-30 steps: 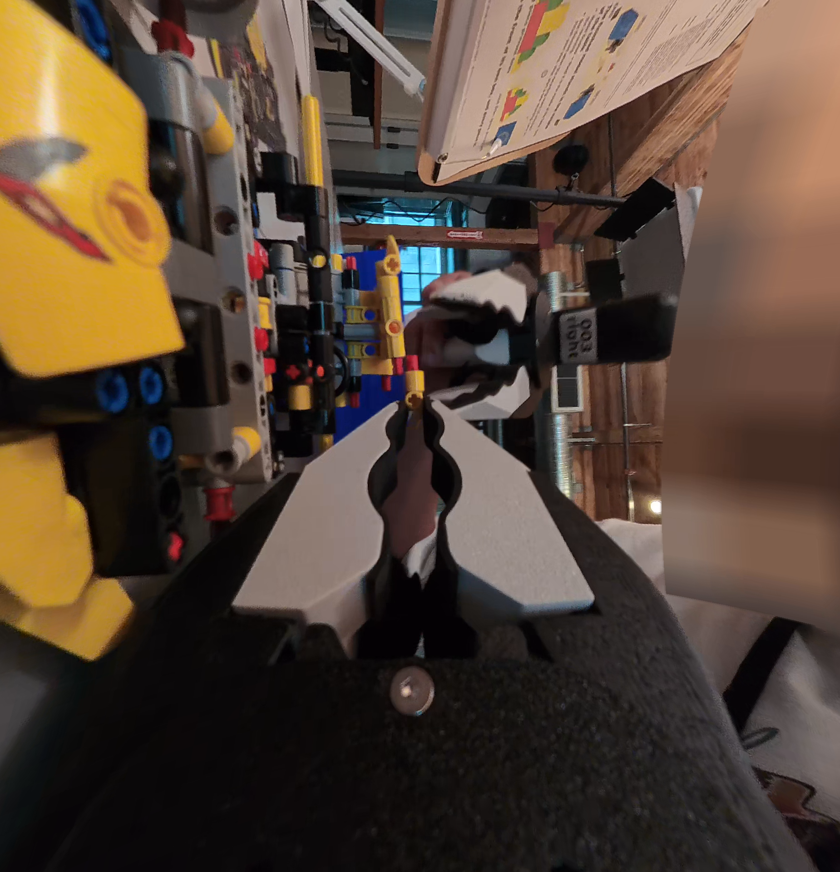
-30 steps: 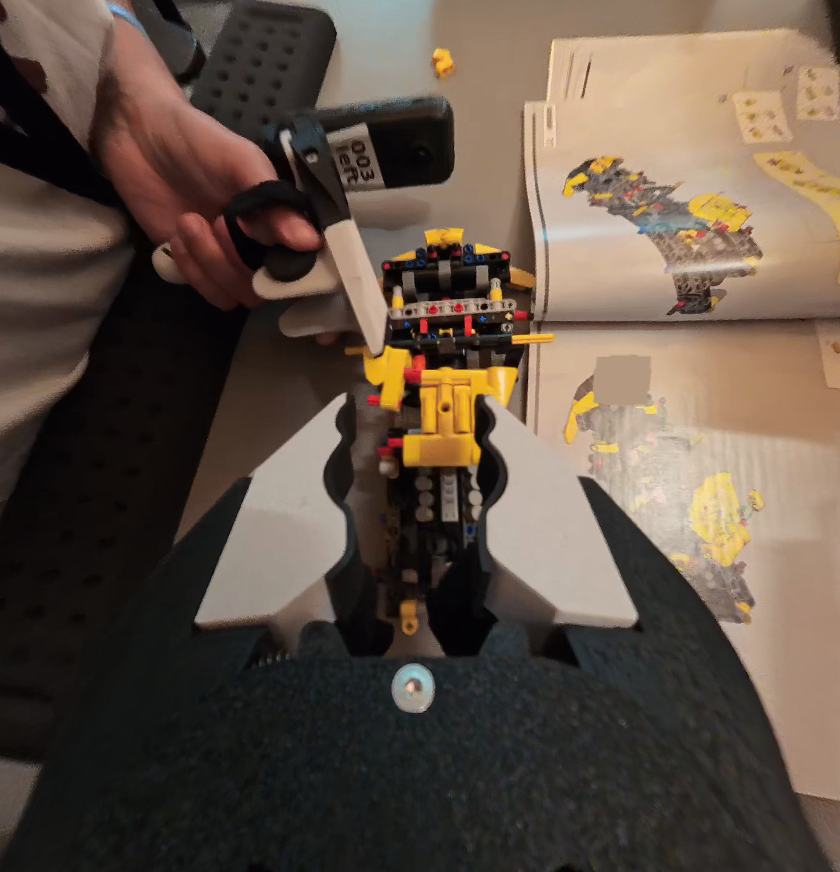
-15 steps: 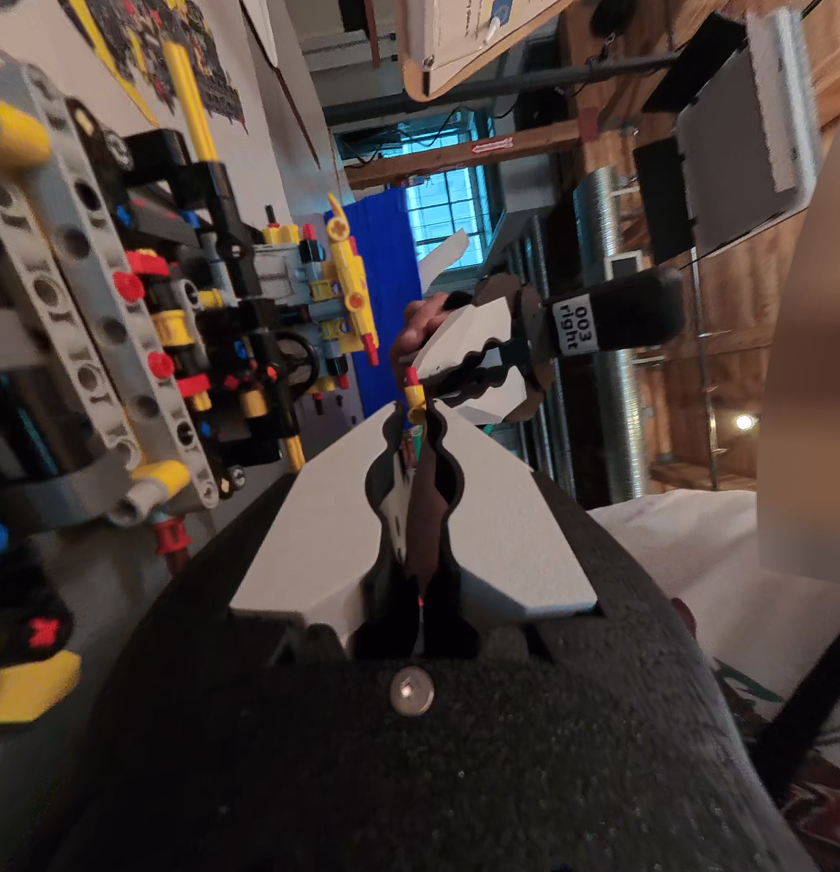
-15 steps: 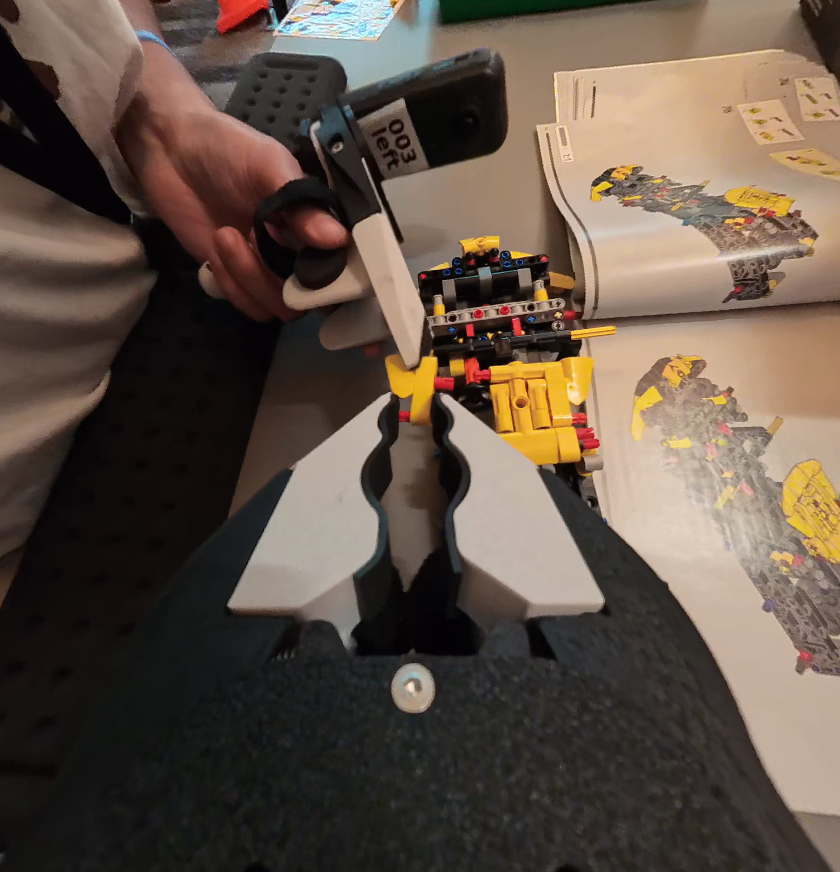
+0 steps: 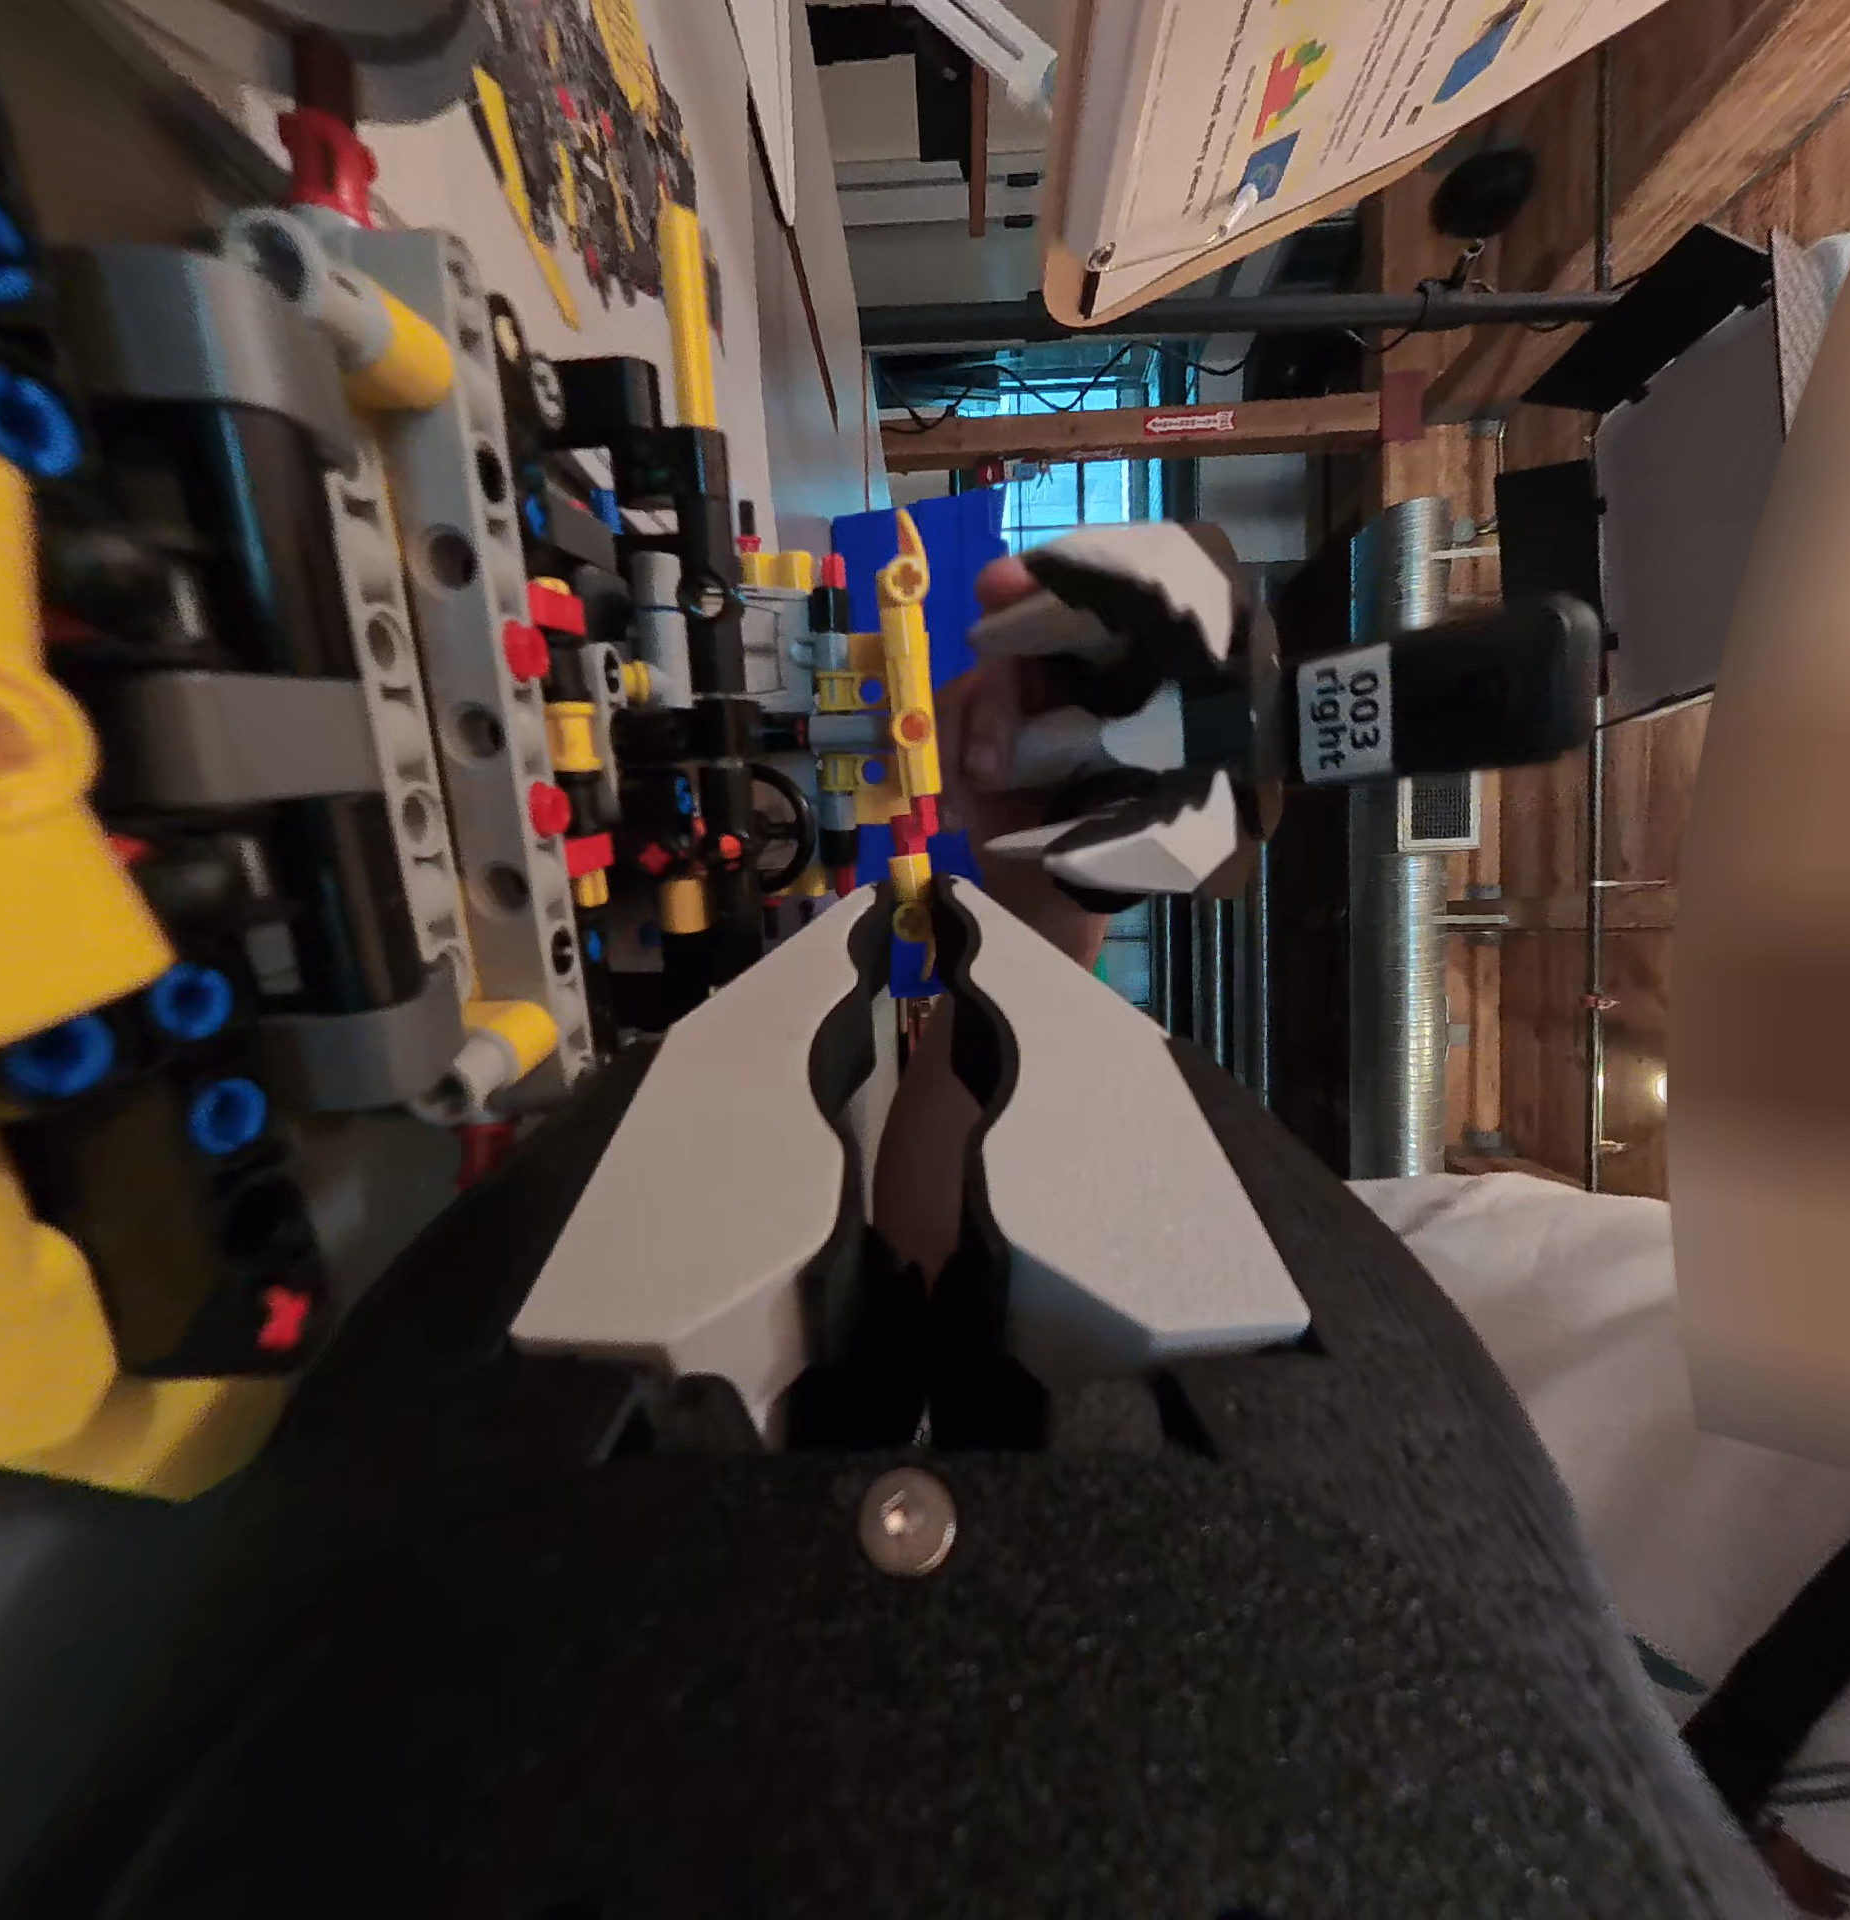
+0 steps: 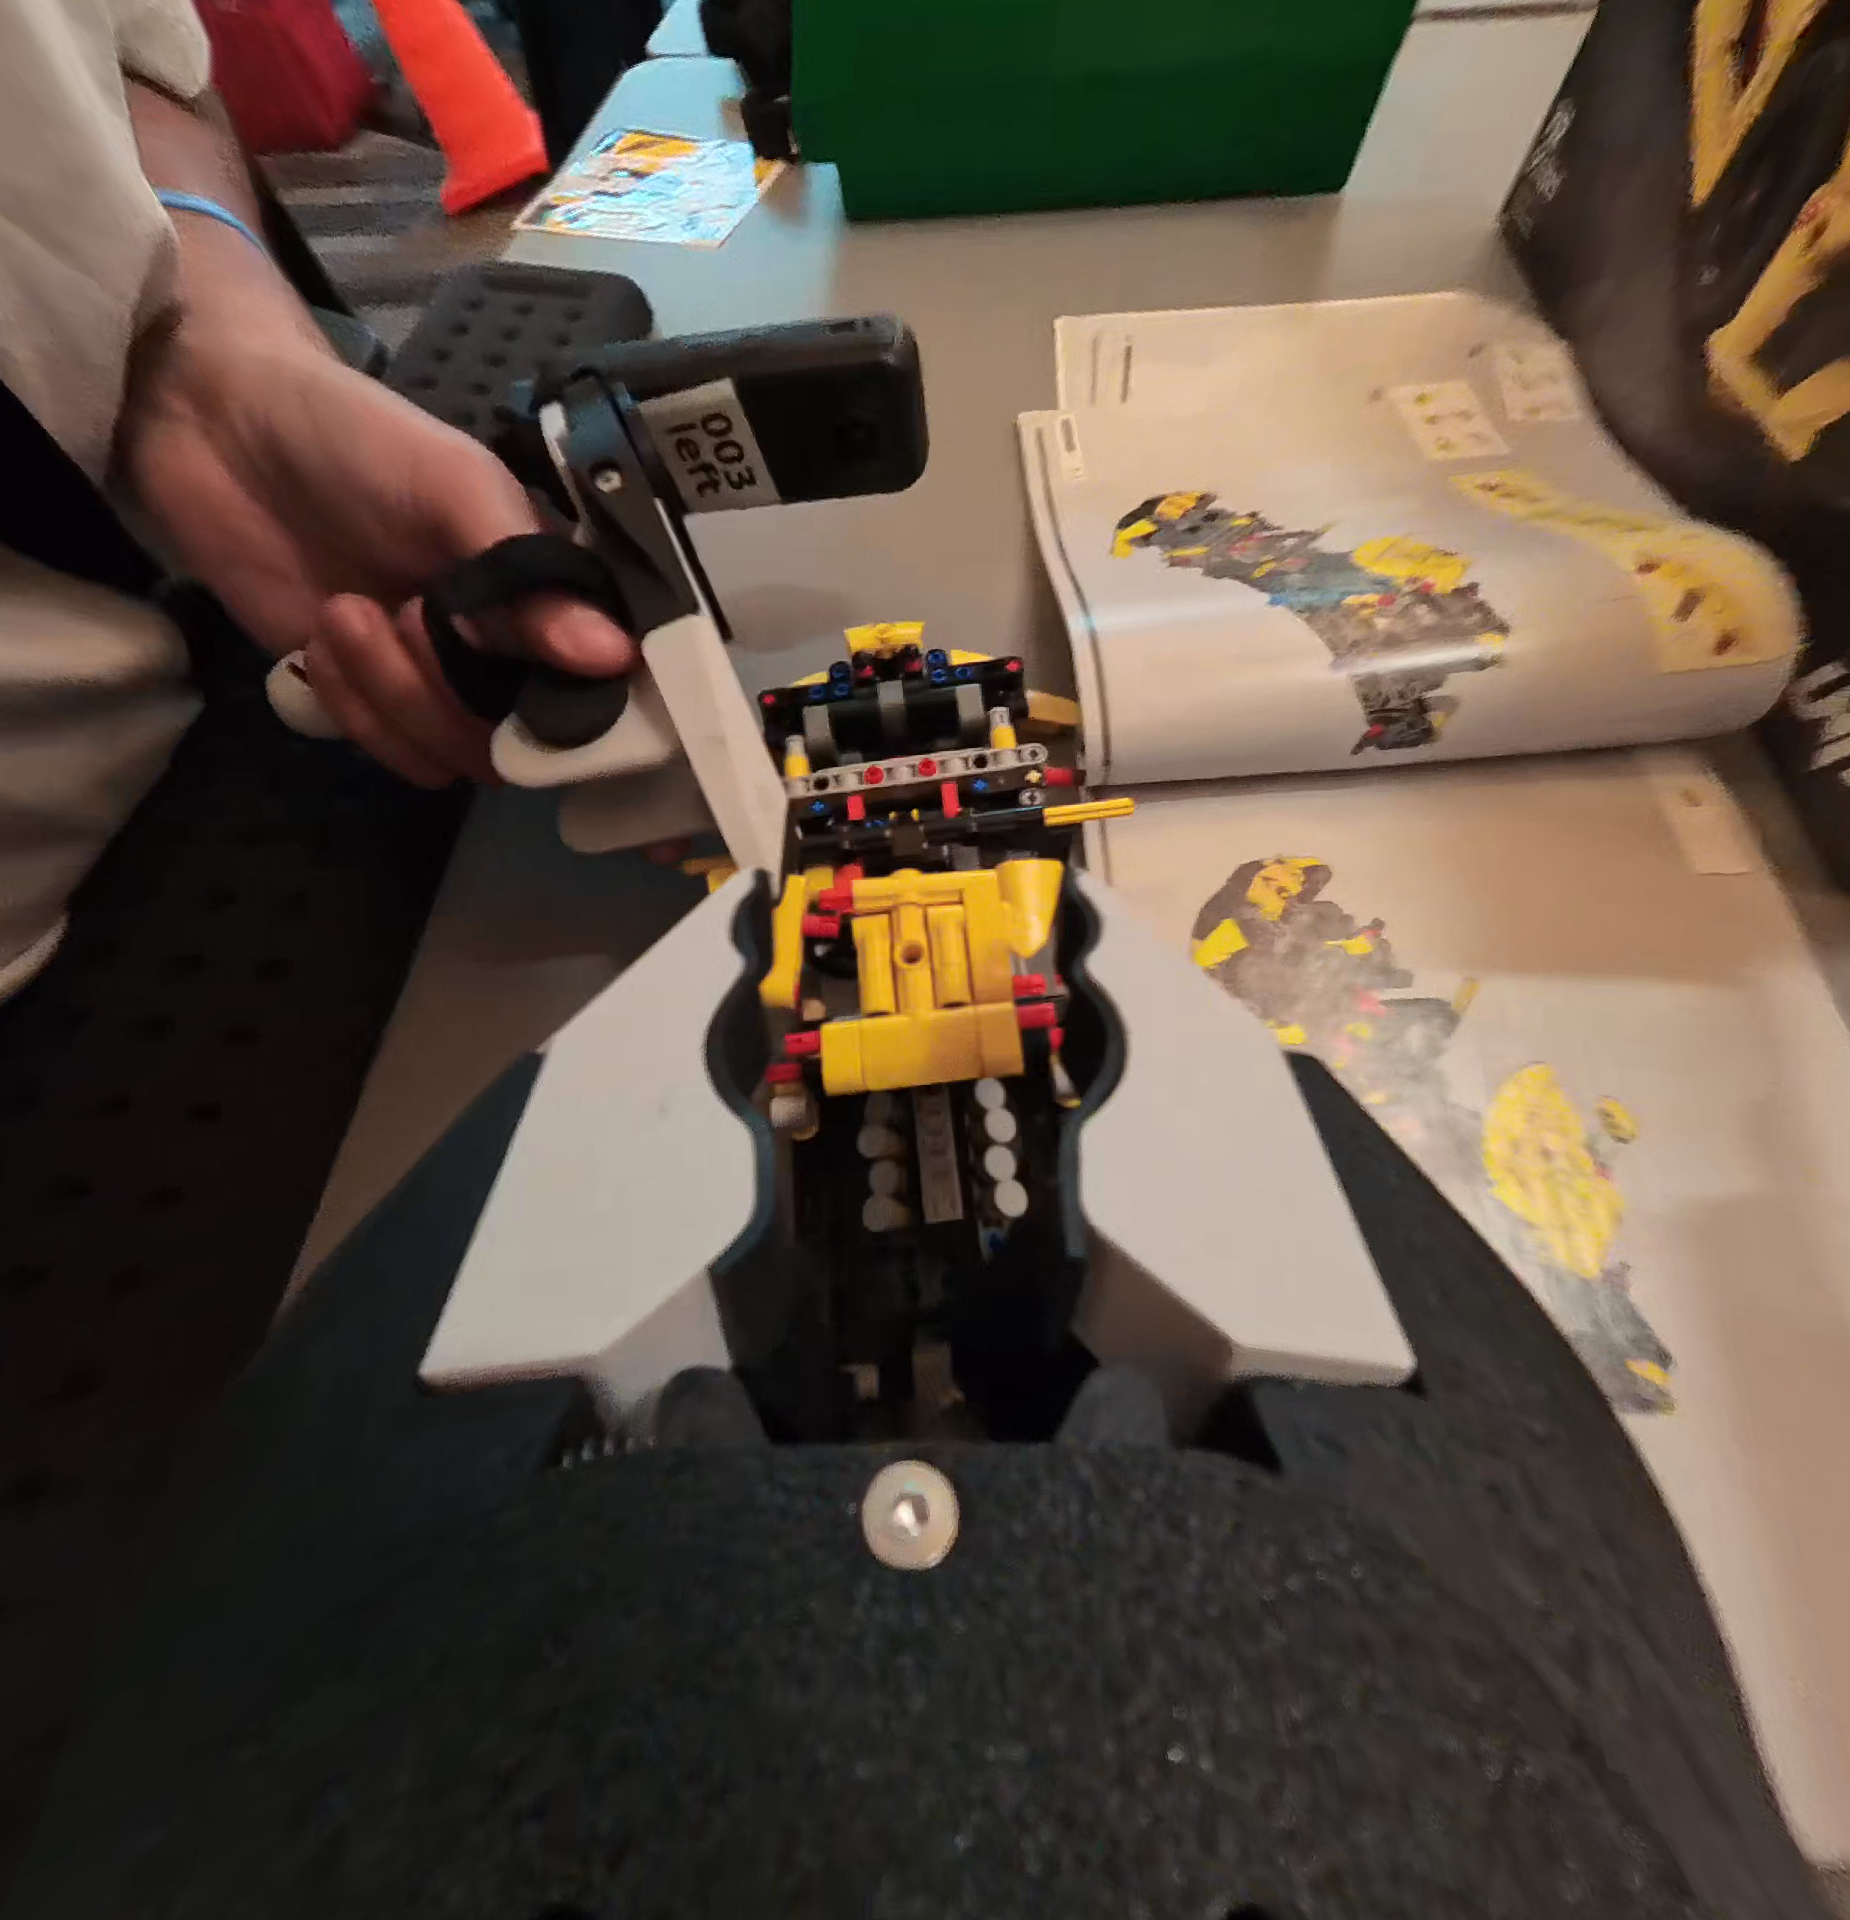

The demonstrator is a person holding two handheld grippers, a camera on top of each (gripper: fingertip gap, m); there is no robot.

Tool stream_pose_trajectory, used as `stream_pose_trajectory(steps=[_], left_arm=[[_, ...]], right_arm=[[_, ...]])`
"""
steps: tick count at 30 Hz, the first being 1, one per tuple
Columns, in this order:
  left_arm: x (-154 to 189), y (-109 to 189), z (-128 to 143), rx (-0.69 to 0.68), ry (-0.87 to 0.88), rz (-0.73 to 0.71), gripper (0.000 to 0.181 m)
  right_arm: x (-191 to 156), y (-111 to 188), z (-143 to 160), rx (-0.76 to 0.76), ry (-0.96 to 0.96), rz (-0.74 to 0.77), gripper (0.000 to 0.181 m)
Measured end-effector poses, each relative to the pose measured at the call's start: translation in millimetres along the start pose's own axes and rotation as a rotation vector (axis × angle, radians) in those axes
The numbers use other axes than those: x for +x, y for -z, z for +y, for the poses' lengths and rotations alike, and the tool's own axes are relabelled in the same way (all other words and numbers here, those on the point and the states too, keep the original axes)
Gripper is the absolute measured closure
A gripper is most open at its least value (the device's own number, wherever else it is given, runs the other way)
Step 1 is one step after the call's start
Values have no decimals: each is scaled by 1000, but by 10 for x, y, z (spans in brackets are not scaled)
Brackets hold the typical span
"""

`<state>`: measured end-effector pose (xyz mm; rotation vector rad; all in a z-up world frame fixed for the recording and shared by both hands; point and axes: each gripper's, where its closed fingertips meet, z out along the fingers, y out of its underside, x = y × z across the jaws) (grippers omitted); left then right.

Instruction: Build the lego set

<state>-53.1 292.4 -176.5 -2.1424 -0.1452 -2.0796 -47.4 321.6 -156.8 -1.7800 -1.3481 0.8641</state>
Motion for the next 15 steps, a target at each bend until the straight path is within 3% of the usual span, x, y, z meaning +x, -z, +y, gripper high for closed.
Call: stream_pose_trajectory(steps=[2,7,15], left_arm=[[32,-22,19,-4,-20,8,174],[24,-31,-16,28,-9,11,174],[18,-55,-7,67,-24,-11,174]], right_arm=[[-38,-114,71,-24,-50,-98,114],[-11,-142,182,-79,-47,-143,124],[-65,-152,203,-36,-53,-190,115]])
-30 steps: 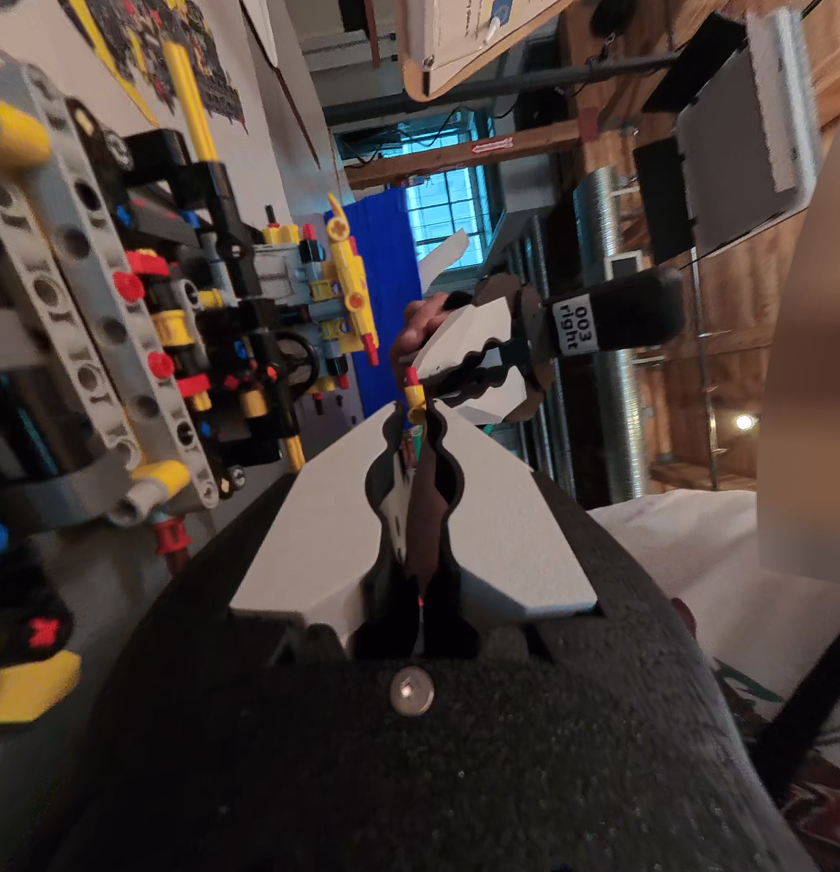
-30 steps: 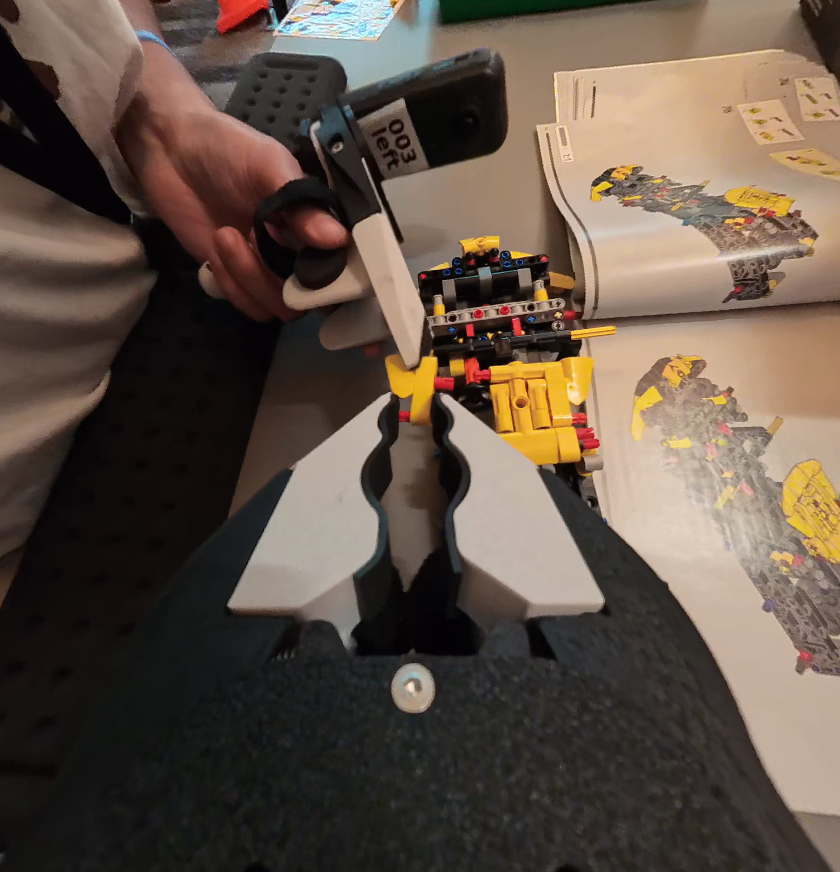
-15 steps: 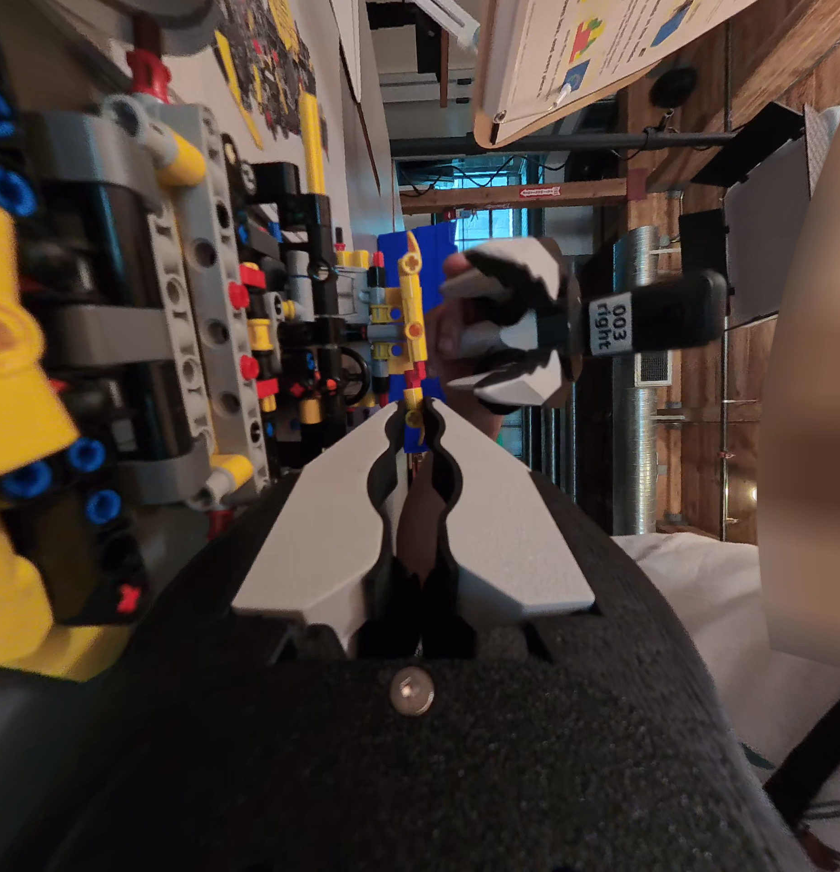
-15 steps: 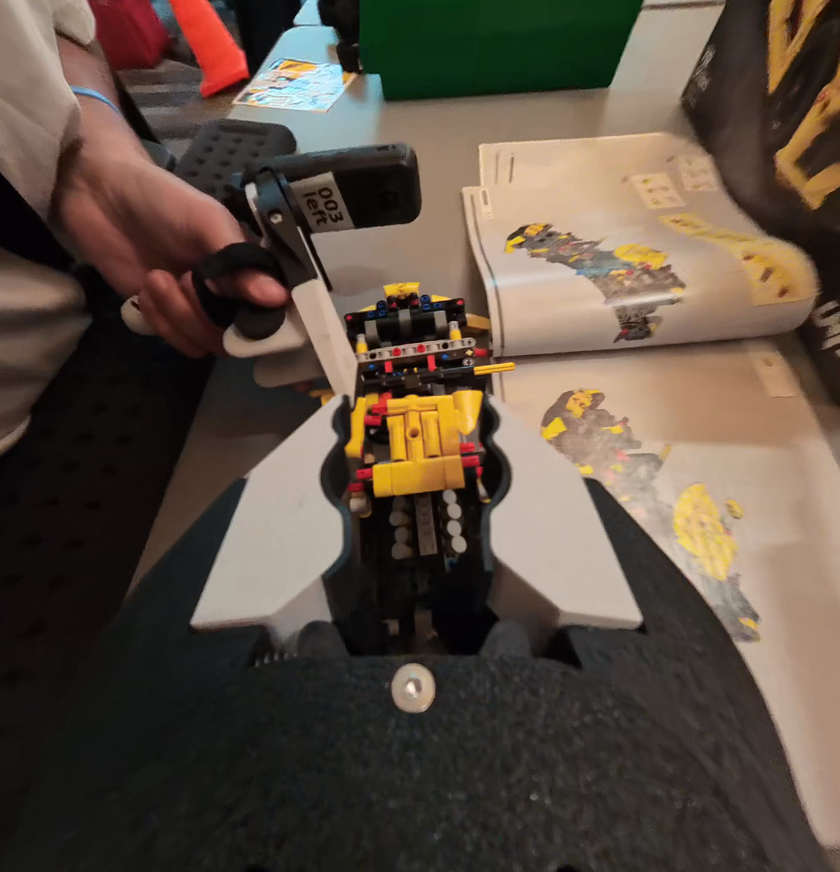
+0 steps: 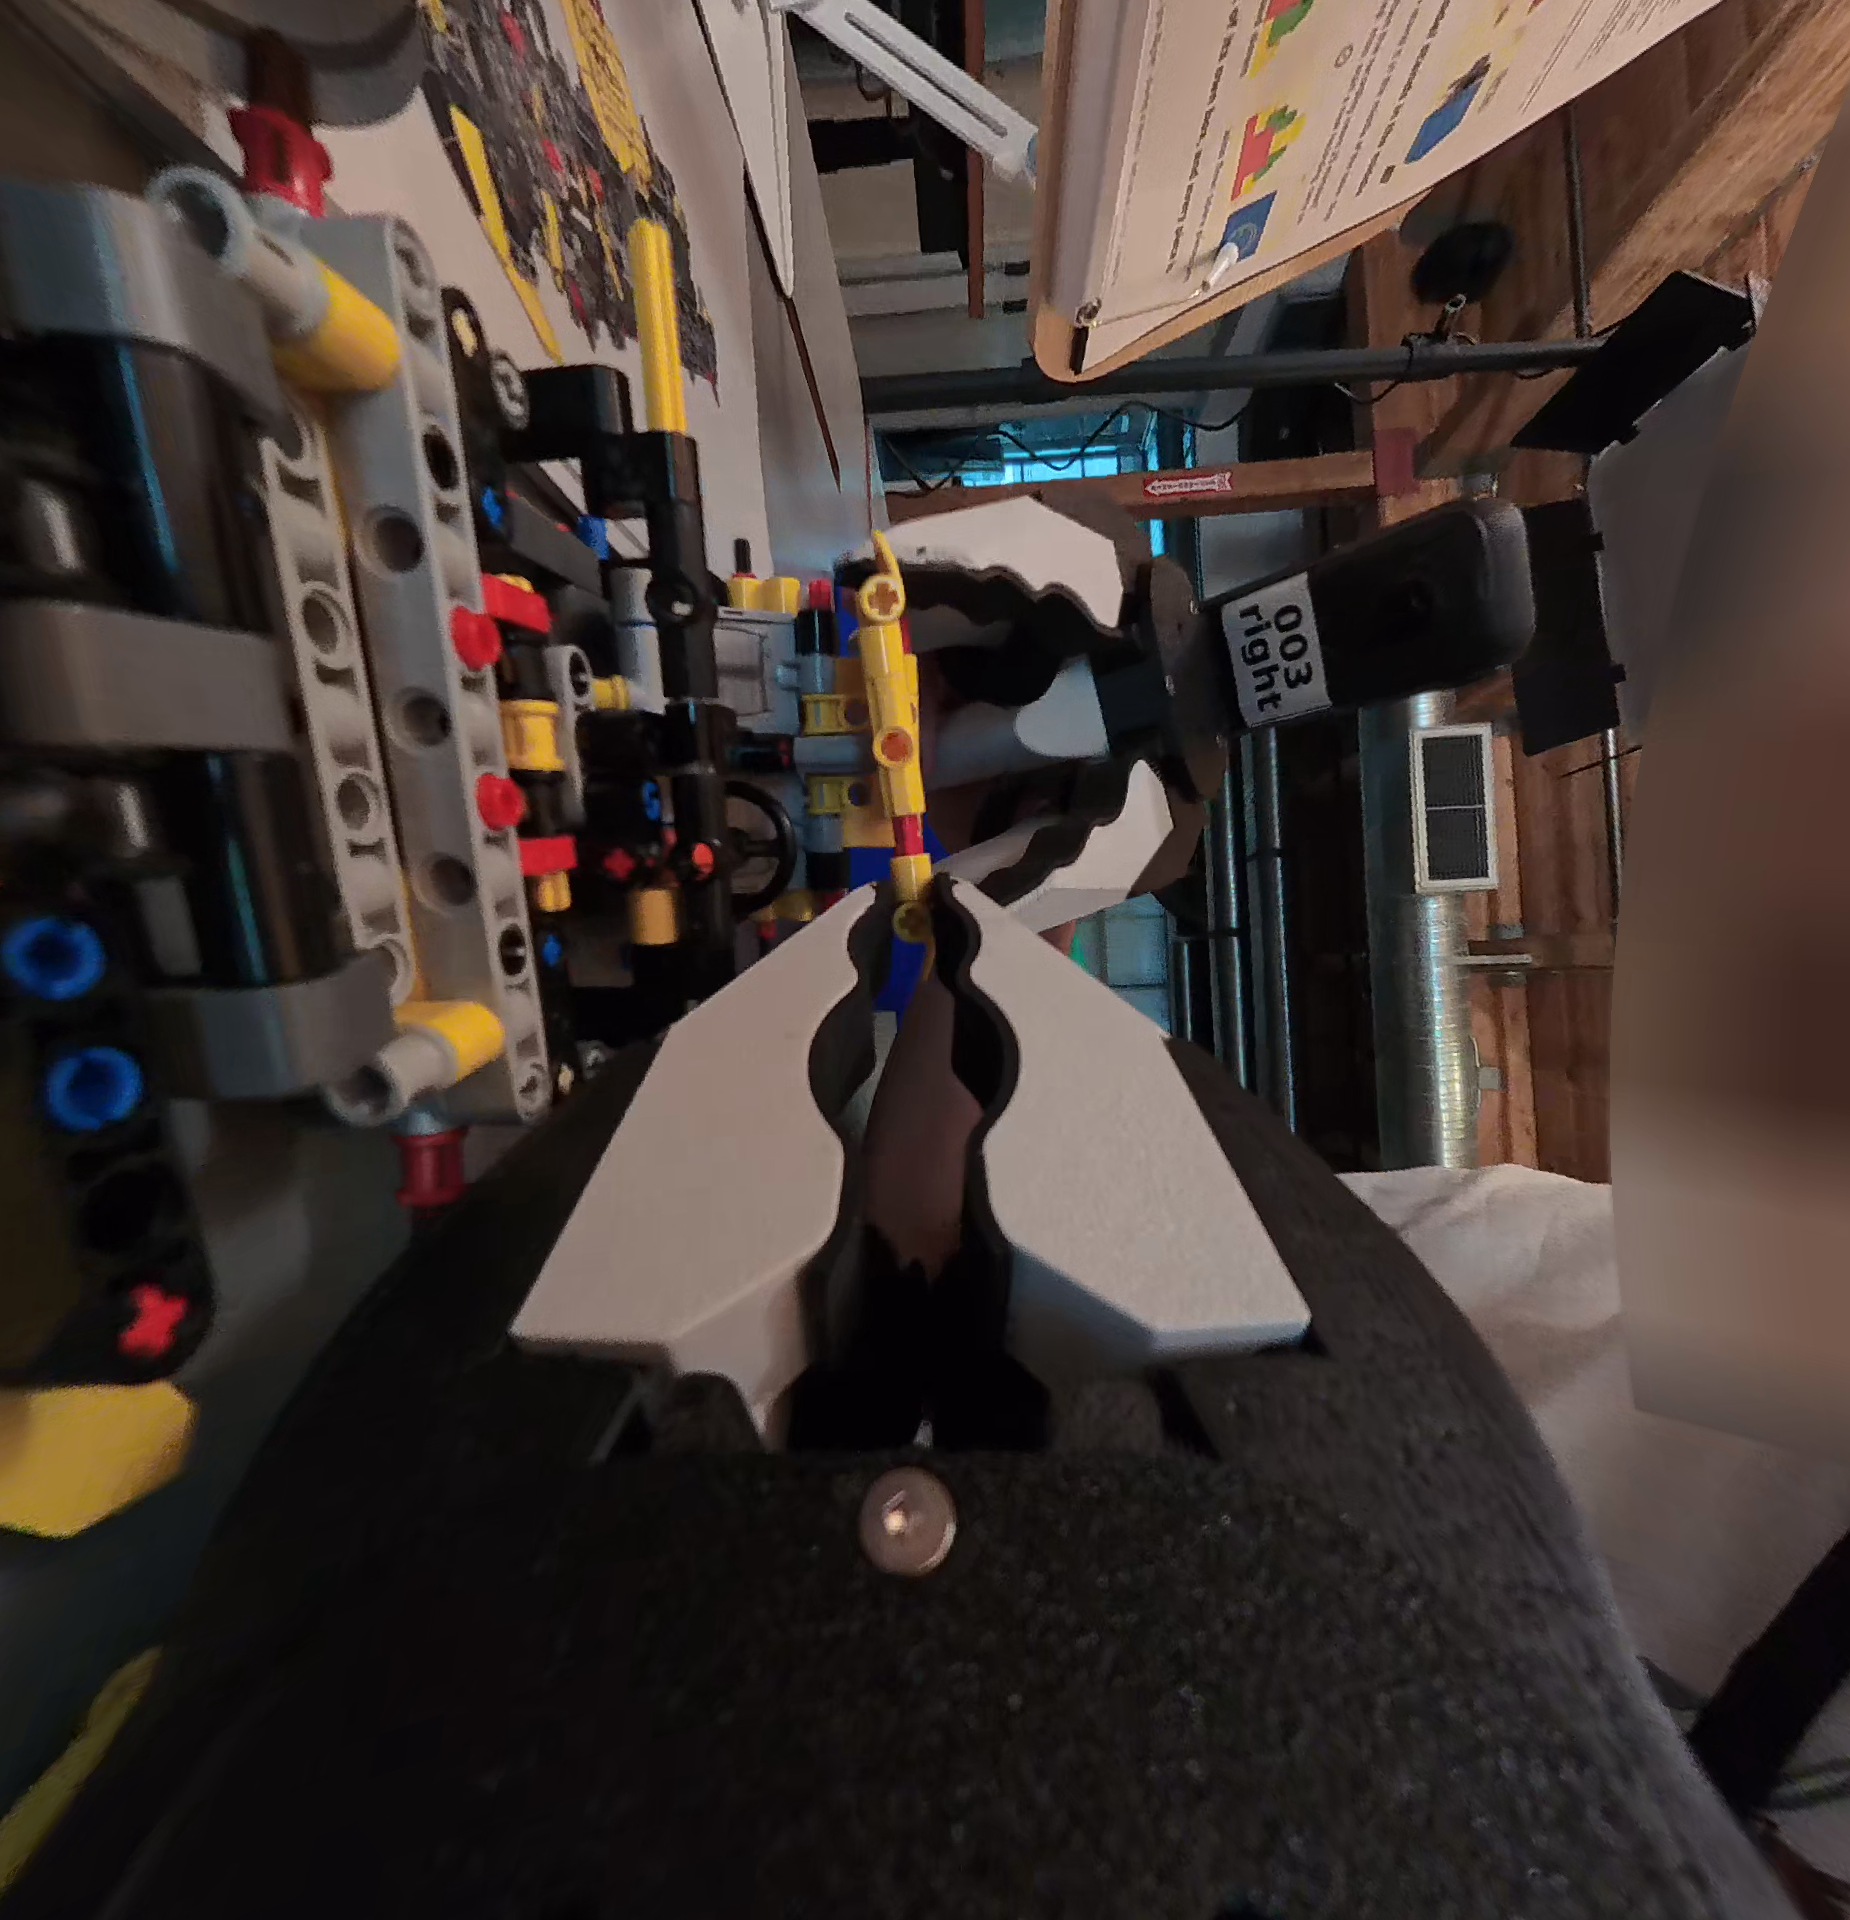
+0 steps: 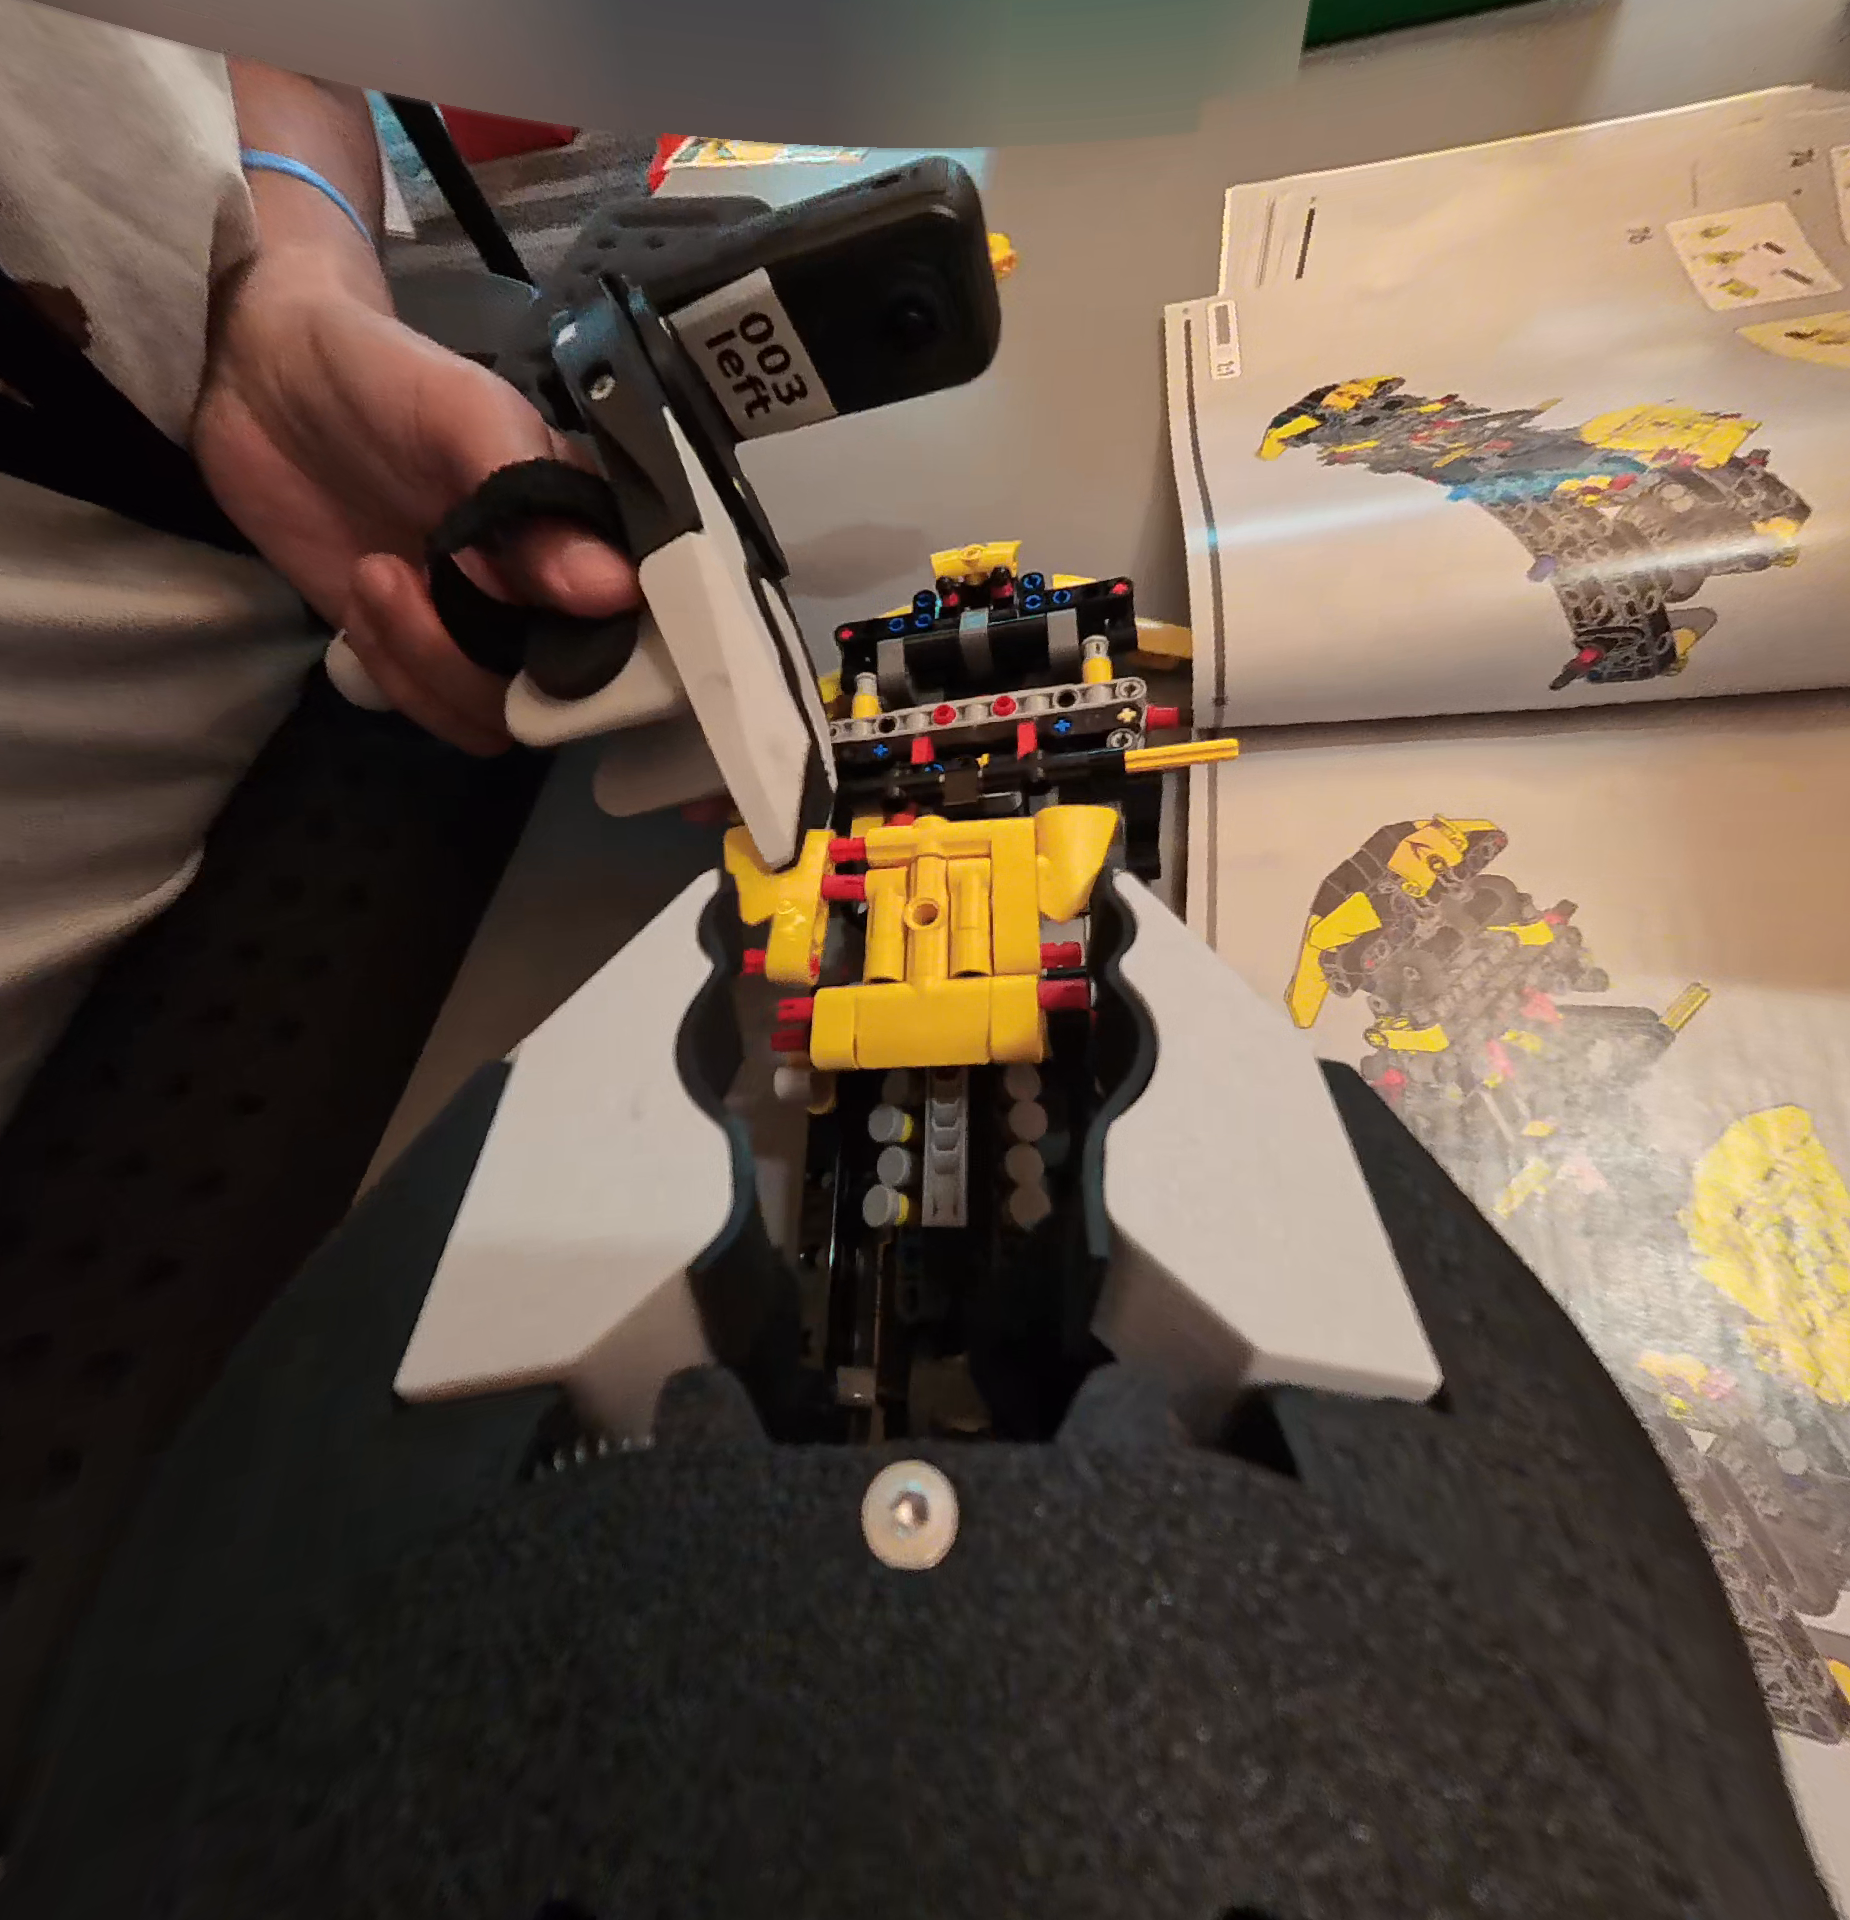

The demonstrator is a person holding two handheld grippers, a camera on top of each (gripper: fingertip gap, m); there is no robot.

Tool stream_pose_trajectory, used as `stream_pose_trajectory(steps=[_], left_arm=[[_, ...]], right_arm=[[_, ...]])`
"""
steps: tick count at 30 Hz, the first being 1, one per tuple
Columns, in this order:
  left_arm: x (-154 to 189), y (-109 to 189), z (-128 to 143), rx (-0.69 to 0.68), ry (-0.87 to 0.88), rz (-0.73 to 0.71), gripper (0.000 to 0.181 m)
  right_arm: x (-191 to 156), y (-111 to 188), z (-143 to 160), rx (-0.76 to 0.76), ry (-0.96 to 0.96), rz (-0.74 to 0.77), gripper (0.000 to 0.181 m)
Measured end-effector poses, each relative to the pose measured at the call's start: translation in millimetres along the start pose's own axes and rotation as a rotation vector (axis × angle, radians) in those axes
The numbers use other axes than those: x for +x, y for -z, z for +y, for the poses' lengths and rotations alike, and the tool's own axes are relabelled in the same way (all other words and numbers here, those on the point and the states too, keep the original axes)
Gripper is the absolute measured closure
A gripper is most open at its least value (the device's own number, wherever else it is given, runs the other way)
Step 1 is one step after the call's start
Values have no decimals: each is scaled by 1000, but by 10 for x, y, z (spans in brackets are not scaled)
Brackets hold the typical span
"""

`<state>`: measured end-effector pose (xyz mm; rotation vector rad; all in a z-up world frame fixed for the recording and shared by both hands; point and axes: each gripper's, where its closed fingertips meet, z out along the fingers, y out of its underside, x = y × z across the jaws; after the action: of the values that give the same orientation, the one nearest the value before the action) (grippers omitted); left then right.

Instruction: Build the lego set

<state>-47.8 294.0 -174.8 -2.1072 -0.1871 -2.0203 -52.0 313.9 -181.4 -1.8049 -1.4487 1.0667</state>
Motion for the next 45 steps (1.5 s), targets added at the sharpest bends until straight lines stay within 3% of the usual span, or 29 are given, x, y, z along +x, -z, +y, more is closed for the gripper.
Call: stream_pose_trajectory(steps=[6,9,15,37,45], left_arm=[[-32,7,-20,41,-8,-53,174],[-53,23,-22,61,-8,-65,174],[-34,2,44,49,-38,-56,174],[-3,2,65,81,-12,-24,174],[-1,6,56,80,25,-21,174]], right_arm=[[-92,-18,77,-33,83,-25,92],[-101,-23,100,-57,111,4,91],[-92,-22,118,-70,129,39,100],[-94,-33,125,-60,96,60,106],[-39,-57,163,-138,155,165,112]])
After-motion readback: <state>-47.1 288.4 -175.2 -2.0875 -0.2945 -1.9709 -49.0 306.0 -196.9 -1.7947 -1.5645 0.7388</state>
